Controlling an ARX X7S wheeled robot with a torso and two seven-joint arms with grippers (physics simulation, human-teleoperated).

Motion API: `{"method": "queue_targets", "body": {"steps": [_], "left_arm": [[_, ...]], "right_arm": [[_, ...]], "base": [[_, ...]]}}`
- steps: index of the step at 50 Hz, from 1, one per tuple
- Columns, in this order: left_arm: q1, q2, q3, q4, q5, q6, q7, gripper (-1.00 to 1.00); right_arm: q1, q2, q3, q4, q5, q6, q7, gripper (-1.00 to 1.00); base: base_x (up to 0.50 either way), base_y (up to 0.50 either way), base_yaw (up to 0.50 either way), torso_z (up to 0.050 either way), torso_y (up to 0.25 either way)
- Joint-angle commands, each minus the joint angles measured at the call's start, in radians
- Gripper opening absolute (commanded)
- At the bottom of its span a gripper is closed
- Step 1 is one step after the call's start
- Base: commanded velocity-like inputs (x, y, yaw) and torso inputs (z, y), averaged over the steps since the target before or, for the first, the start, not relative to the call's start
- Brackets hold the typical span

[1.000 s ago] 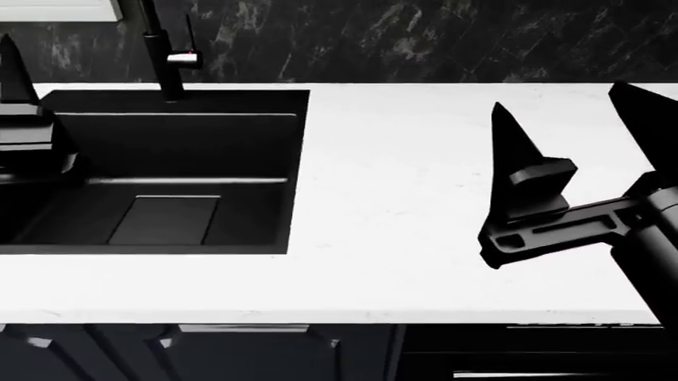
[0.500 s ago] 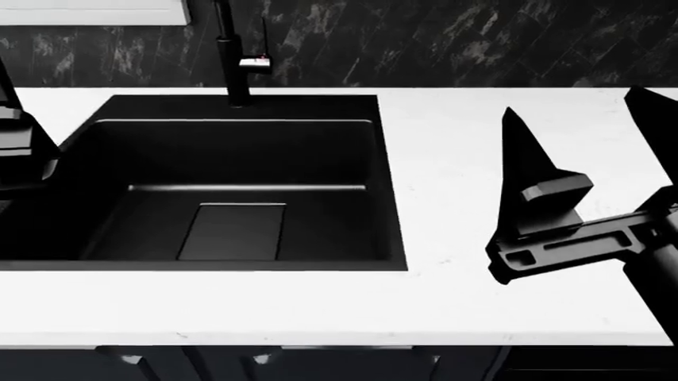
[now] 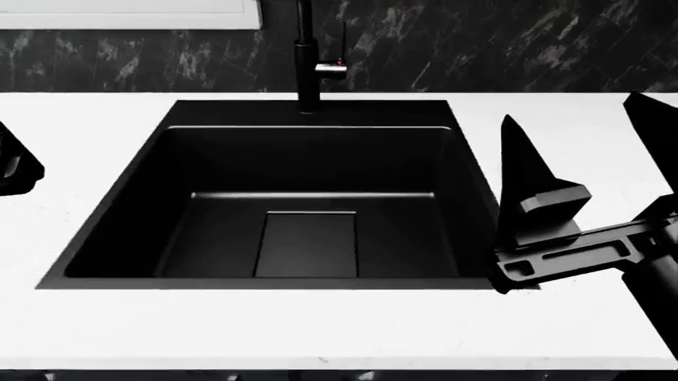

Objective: Pick up the bowl with donut and place it on the tray. Pick up the cupcake and place it on the tray.

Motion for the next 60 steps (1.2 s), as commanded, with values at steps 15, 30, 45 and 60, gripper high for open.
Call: {"method": "queue_targets", "body": {"steps": [15, 30, 45, 60], "left_arm": [[-0.009, -0.048, -0.059, 0.004, 0.028, -0.015, 0.058, 1.00], [-0.056, -0.064, -0.029, 0.018, -0.011, -0.004, 0.026, 1.00], [-0.043, -0.069, -0.069, 0.026, -0.042, -0.014, 0.011, 1.00], [-0.049, -0.058, -0.079, 0.024, -0.055, -0.031, 0.001, 1.00]], "right_arm": [[-0.042, 0.001, 0.052, -0.018, 0.010, 0.010, -0.003, 1.00], [-0.047, -0.002, 0.075, -0.020, 0.027, 0.019, 0.007, 1.00], [-0.058, -0.017, 0.105, -0.028, 0.050, 0.042, 0.025, 1.00], [-0.068, -0.042, 0.145, -0.026, 0.073, 0.071, 0.031, 1.00]], "base": [[0.09, 0.50, 0.00, 0.000, 0.001], [0.09, 0.50, 0.00, 0.000, 0.000], [0.09, 0.50, 0.00, 0.000, 0.001], [0.07, 0.40, 0.00, 0.000, 0.000]]}}
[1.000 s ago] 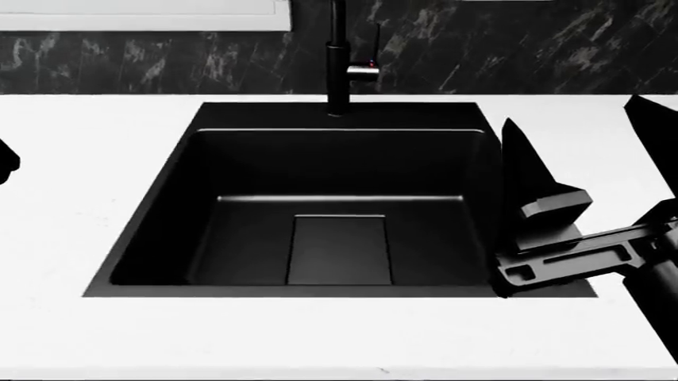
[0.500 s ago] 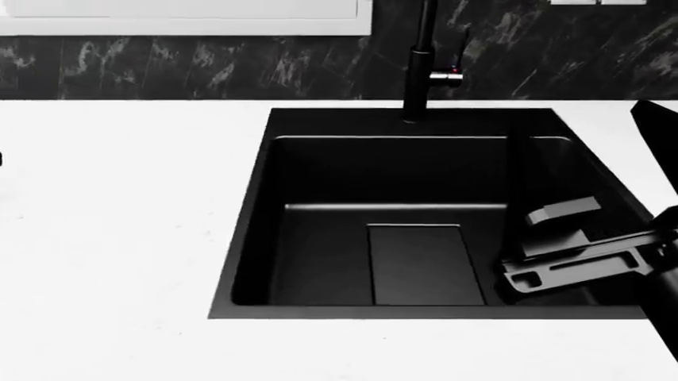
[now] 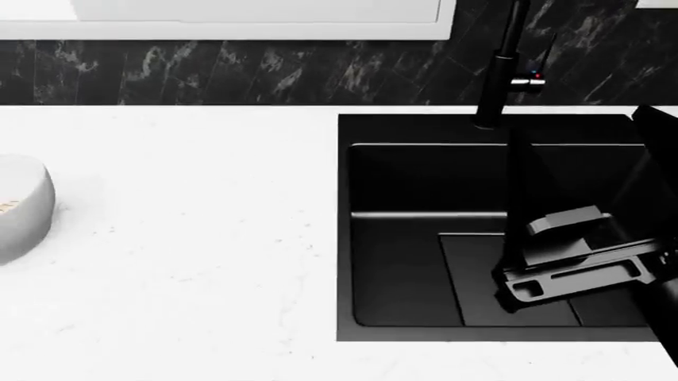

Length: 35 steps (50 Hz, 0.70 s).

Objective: Pick up the bowl with donut and place it on the tray. Pick up the cupcake and place it on the tray.

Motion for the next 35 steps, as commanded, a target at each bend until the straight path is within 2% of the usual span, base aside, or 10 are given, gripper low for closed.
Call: {"method": "queue_targets", "body": {"steps": [1, 7, 35], "left_arm": [[-0.006, 0.007, -0.005, 0.001, -0.013, -0.010, -0.010, 1.00], [-0.003, 0.012, -0.012, 0.000, -0.015, -0.017, -0.010, 1.00], [-0.021, 0.024, -0.015, 0.002, -0.043, -0.032, -0.031, 1.00]], "right_arm": [[-0.005, -0.017, 0.031, 0.000, 0.017, 0.020, 0.004, 1.00], [0.004, -0.033, 0.044, -0.005, 0.024, 0.050, 0.008, 1.00], [0.013, -0.068, 0.086, 0.000, 0.063, 0.112, 0.050, 1.00]], "base": [[0.00, 0.00, 0.00, 0.000, 0.000], [0.00, 0.09, 0.00, 0.000, 0.000], [0.00, 0.50, 0.00, 0.000, 0.000]]}}
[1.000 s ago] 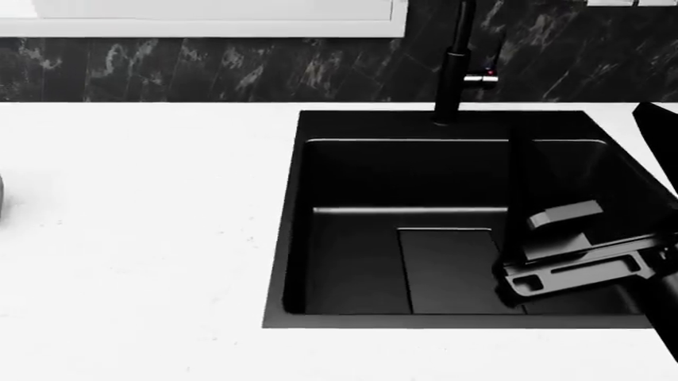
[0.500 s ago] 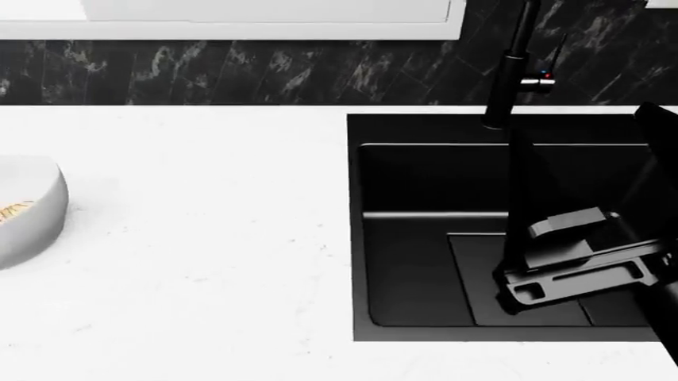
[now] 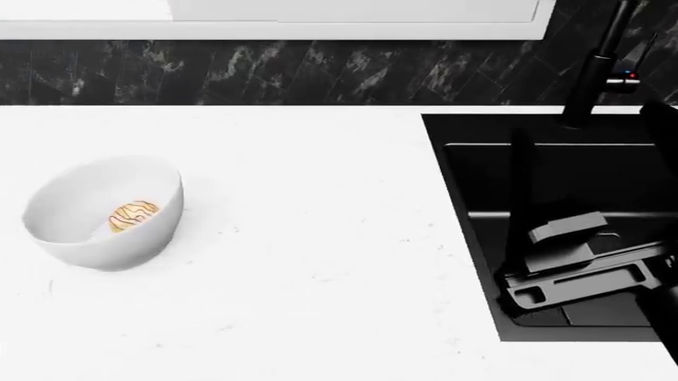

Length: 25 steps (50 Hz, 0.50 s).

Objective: Pick up the bowl with donut and place it on the tray. Pick up the cupcake and place it on the tray.

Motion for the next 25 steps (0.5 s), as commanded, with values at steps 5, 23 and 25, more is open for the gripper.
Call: {"method": "queue_targets", "body": {"steps": [5, 23, 25], "left_arm": [[-0.023, 0.009, 0.016, 0.001, -0.017, -0.006, -0.018, 1.00], [0.019, 0.036, -0.031, 0.001, -0.013, -0.039, -0.007, 1.00], [0.013, 0.036, -0.025, 0.001, -0.016, -0.039, -0.011, 1.00]], "right_arm": [[0.003, -0.017, 0.021, 0.001, 0.027, 0.024, 0.028, 1.00], [-0.016, -0.035, 0.044, 0.009, 0.029, 0.054, 0.035, 1.00], [-0.014, -0.035, 0.043, 0.009, 0.031, 0.053, 0.039, 1.00]], "base": [[0.00, 0.50, 0.00, 0.000, 0.000], [0.00, 0.50, 0.00, 0.000, 0.000], [0.00, 0.50, 0.00, 0.000, 0.000]]}}
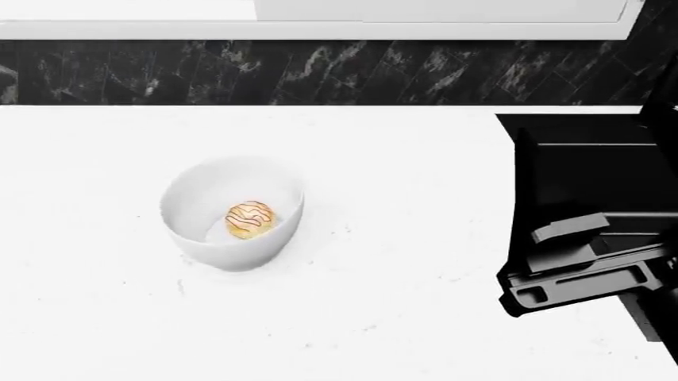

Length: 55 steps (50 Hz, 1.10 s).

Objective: Pick up the bowl with donut and place it on the tray. Pick up the cupcake and place it on the tray.

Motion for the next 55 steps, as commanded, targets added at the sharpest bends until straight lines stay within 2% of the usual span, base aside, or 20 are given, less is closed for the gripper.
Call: {"method": "queue_targets", "body": {"steps": [1, 13, 16, 21, 23, 27, 32, 39, 46, 55], "left_arm": [[0.009, 0.013, -0.014, -0.001, -0.003, -0.015, 0.000, 1.00], [0.005, 0.028, -0.009, -0.003, 0.000, -0.025, -0.005, 1.00], [0.011, 0.032, -0.015, -0.003, 0.003, -0.029, -0.004, 1.00], [0.005, 0.029, -0.014, -0.004, -0.004, -0.028, -0.007, 1.00], [0.015, 0.033, -0.026, -0.002, -0.001, -0.032, -0.004, 1.00], [0.008, 0.034, -0.020, -0.006, -0.002, -0.034, -0.005, 1.00], [-0.031, 0.034, 0.023, -0.014, 0.001, -0.031, -0.009, 1.00], [-0.049, 0.035, 0.039, -0.029, 0.016, -0.037, 0.009, 1.00], [-0.007, 0.050, -0.011, -0.035, 0.053, -0.060, 0.056, 1.00], [-0.014, 0.046, -0.006, -0.041, 0.055, -0.059, 0.063, 1.00]], "right_arm": [[-0.003, -0.008, 0.008, 0.003, 0.007, 0.011, 0.010, 1.00], [-0.020, -0.021, 0.027, 0.017, -0.004, 0.032, -0.002, 1.00], [-0.016, -0.031, 0.004, 0.042, -0.018, 0.029, 0.007, 1.00], [0.087, -0.069, -0.190, 0.151, -0.033, 0.021, 0.060, 1.00], [0.157, -0.097, -0.224, 0.184, -0.029, 0.001, 0.061, 1.00], [0.341, -0.105, -0.384, 0.277, 0.023, -0.024, 0.130, 1.00], [0.644, -0.049, -0.652, 0.416, 0.191, -0.155, 0.149, 1.00], [0.965, -0.052, -0.915, 0.616, 0.372, -0.107, 0.141, 1.00], [1.112, -0.106, -1.052, 0.869, 0.462, -0.002, 0.100, 1.00], [1.165, -0.210, -1.131, 1.173, 0.452, 0.124, 0.014, 1.00]], "base": [[0.00, 0.50, 0.00, 0.000, 0.000], [0.00, 0.49, 0.00, 0.000, 0.001], [0.00, 0.00, 0.00, 0.000, 0.000], [0.00, 0.00, 0.00, 0.000, 0.000], [0.00, 0.00, 0.00, 0.000, 0.000], [0.00, 0.00, 0.00, 0.000, 0.000], [0.00, 0.00, 0.00, 0.000, 0.000], [0.00, 0.00, 0.00, 0.000, 0.000], [0.00, 0.00, 0.00, 0.000, 0.000], [0.00, 0.00, 0.00, 0.000, 0.000]]}}
